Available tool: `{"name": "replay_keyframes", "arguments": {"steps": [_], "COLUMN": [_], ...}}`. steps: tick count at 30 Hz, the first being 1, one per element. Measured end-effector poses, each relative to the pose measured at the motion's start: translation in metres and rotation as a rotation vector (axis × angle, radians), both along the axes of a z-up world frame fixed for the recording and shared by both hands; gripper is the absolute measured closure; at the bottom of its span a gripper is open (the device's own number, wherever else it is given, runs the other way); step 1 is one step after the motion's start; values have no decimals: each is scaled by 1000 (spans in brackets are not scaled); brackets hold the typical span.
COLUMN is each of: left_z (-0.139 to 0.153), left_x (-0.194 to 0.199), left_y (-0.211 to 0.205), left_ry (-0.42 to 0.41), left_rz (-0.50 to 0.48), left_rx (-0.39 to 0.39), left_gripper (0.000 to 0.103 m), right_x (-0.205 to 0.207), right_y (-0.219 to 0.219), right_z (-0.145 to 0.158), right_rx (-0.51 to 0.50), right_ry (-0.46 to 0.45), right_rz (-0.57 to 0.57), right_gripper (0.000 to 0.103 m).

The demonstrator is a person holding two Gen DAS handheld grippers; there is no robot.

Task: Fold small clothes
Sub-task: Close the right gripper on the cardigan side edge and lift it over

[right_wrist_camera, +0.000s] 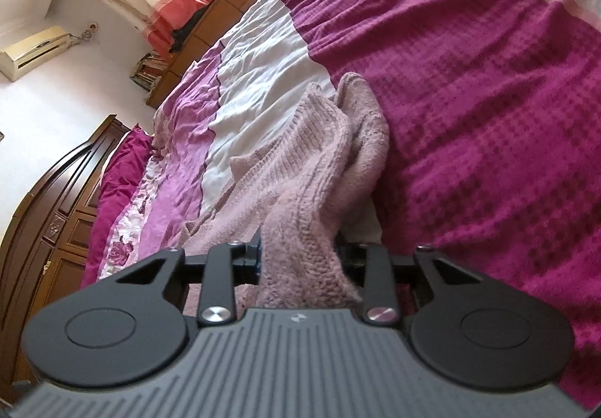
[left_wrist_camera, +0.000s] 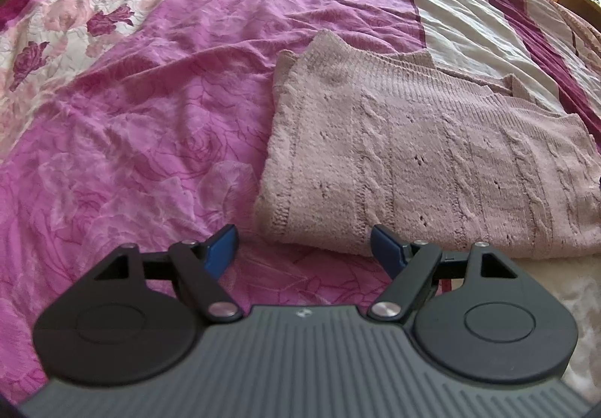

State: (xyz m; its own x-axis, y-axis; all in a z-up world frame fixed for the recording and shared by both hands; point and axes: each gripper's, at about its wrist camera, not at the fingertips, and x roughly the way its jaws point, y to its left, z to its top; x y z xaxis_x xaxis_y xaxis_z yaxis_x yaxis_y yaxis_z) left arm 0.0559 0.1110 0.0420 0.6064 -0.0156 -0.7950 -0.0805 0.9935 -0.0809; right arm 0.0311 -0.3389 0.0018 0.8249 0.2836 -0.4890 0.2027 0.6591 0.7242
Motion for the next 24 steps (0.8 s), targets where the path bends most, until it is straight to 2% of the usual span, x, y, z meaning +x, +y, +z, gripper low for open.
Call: {"name": "replay_keyframes", "arguments": {"steps": [5,24], "left_z": [7,23], "left_x": [-1,6], "left_y": [7,19], "left_ry": [-13,-26], "left_rz": [7,-14], "left_rx": [2,28], "left_gripper": [24,24], "right_x": [1,9], "right_y": [5,25], "right_z": [12,50], "right_rx": [-2,-65], "right_ry": [-38,-42], "right_rz": [16,53], "right_gripper": [71,72]}}
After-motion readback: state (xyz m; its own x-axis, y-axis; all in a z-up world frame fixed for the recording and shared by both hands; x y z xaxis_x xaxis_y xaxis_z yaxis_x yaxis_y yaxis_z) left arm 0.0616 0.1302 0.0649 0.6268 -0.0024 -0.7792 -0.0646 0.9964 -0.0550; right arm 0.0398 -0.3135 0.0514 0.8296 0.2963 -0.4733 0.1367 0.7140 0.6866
